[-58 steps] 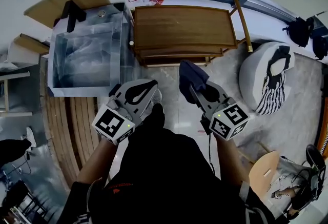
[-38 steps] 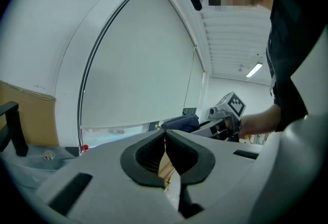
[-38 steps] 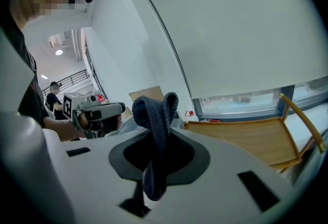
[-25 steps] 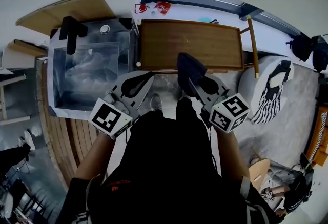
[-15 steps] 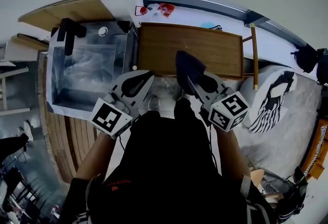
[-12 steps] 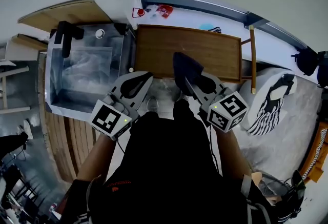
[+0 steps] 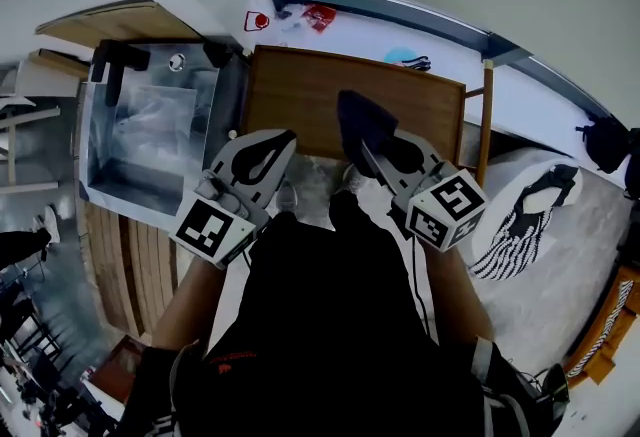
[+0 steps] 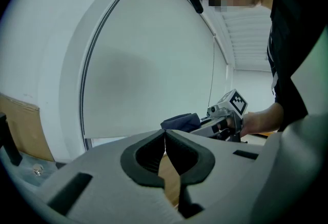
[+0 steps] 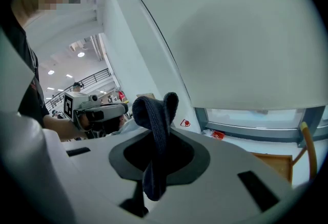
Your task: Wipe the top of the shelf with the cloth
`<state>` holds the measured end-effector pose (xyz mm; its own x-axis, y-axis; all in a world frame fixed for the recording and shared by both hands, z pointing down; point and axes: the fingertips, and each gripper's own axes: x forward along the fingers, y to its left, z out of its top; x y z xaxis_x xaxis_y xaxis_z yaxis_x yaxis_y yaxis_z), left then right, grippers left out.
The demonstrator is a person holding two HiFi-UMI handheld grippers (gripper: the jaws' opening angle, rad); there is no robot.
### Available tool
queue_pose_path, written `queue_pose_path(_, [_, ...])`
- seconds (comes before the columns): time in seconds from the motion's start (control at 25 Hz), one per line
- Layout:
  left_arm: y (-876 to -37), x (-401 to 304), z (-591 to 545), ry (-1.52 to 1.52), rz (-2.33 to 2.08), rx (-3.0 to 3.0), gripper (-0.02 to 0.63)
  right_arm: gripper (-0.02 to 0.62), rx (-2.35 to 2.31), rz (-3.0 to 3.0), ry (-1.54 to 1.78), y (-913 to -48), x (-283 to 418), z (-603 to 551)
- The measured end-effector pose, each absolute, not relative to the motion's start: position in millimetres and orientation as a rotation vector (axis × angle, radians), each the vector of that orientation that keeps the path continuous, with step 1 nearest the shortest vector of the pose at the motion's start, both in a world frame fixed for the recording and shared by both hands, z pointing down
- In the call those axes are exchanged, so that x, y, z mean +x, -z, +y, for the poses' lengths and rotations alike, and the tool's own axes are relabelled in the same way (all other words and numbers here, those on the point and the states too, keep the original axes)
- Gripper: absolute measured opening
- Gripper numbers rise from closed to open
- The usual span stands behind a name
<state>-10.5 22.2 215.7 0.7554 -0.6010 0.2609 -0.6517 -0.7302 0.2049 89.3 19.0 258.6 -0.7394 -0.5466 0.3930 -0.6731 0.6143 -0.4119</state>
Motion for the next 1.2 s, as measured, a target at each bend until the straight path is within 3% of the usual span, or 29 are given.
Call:
queue_pose_path(0.56, [-239, 21, 3, -0.325, -1.125, 2.588, 0.021, 0.049, 0.878, -2.632, -0.794, -287, 122, -19])
queue_pose_path(1.2, [-292, -56, -25, -0.302, -1.14, 2.501, 0.021, 0.049, 0.945, -2.526, -0.802, -354, 56, -84])
